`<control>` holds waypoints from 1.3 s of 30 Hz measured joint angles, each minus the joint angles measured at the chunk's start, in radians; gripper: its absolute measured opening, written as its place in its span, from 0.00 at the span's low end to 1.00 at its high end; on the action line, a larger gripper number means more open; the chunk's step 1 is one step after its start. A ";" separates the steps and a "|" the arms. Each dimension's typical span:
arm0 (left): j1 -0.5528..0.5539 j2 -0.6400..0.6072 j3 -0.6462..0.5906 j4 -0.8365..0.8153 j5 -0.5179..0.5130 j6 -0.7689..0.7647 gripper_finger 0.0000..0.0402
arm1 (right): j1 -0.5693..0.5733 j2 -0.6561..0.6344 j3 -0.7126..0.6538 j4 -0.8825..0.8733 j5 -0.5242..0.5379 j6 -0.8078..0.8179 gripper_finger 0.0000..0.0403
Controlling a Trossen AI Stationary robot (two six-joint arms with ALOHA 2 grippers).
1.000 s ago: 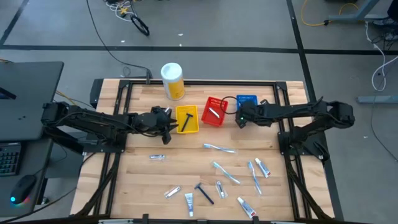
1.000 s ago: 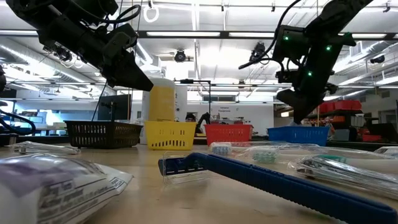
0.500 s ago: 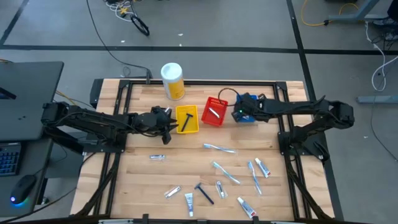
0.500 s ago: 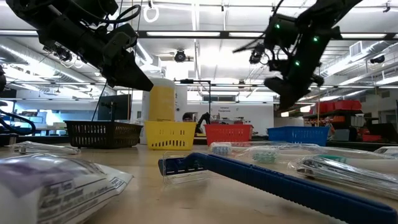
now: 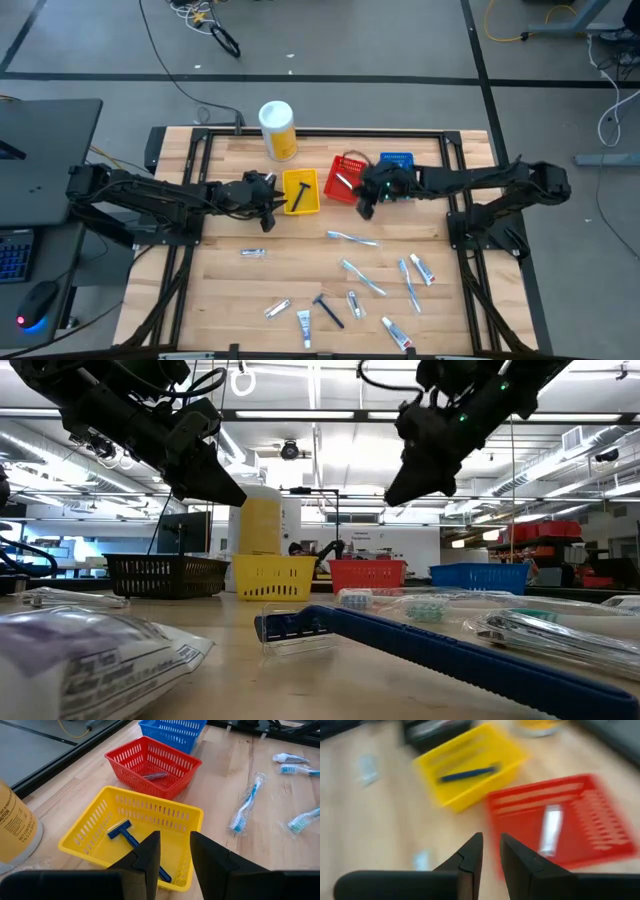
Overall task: Pick & Place Travel size toiletries
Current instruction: Put the blue toothbrush into the black bin
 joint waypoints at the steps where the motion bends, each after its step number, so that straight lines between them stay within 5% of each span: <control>1: 0.000 0.000 0.000 0.000 0.000 0.000 0.28 | 0.029 0.007 -0.002 0.007 -0.014 -0.008 0.19; 14: 0.000 0.000 0.000 0.004 0.000 -0.045 0.28 | 0.314 0.129 -0.100 -0.009 0.007 0.090 0.19; 39: 0.000 0.000 0.000 0.006 0.000 -0.076 0.28 | 0.320 0.289 -0.134 -0.006 0.084 -0.001 0.16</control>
